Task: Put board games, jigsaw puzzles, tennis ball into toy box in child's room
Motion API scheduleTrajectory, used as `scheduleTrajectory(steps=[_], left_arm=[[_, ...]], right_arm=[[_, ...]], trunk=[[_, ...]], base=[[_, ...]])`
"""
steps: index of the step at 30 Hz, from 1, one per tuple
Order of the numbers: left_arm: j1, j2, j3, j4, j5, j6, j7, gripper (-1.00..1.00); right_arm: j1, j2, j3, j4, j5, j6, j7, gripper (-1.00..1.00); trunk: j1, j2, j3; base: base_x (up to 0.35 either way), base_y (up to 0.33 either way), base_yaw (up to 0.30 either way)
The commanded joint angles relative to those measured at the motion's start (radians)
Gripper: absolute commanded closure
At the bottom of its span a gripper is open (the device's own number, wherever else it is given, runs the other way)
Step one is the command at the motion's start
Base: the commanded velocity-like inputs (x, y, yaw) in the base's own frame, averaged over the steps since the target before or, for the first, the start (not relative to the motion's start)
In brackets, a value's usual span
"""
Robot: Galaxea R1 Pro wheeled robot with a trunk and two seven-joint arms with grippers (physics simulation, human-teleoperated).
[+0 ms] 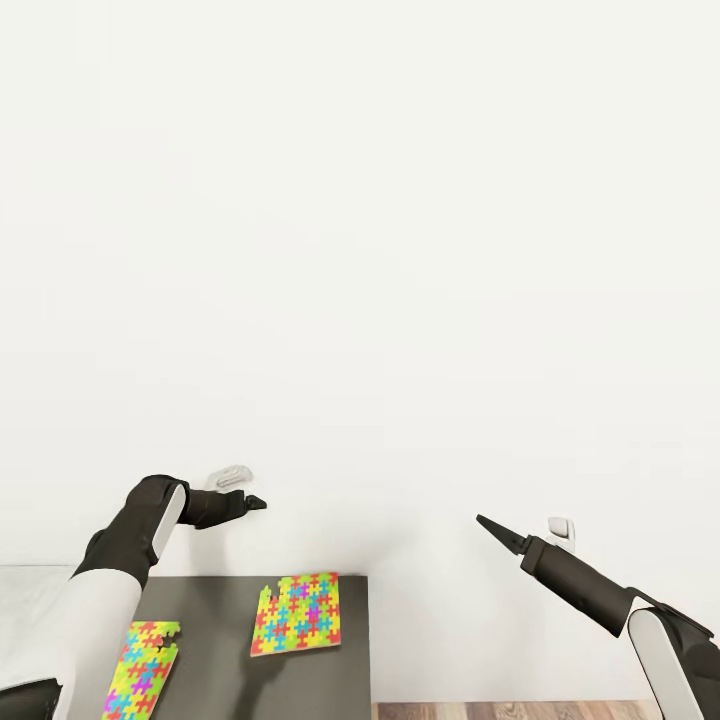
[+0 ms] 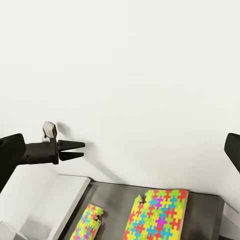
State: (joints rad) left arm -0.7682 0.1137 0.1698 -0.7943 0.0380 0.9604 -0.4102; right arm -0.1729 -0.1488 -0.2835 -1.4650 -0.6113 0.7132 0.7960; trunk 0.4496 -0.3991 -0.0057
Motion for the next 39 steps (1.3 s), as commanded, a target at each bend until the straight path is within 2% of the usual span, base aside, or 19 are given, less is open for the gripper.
scheduleTrajectory(steps=[1, 21, 39], left_arm=[[0.0, 0.0, 0.002, 0.0, 0.003, 0.006, 0.0, -1.0], [0.0, 0.0, -0.001, 0.004, 0.0, 0.006, 0.009, -1.0], [0.0, -0.006, -0.044, 0.013, -0.001, 0.007, 0.013, -1.0]], right_arm=[[0.0, 0.0, -0.001, 0.0, -0.004, 0.006, 0.001, -1.0], [0.0, -0.001, -0.004, 0.0, -0.004, 0.01, 0.002, -1.0], [0.0, -0.014, -0.009, 0.001, -0.014, 0.023, 0.003, -1.0]], trunk=[[0.0, -0.001, -0.001], [0.0, -0.001, -0.001], [0.0, -0.001, -0.025]], base=[[0.0, 0.0, 0.0], [0.0, 0.0, 0.0], [0.0, 0.0, 0.0]])
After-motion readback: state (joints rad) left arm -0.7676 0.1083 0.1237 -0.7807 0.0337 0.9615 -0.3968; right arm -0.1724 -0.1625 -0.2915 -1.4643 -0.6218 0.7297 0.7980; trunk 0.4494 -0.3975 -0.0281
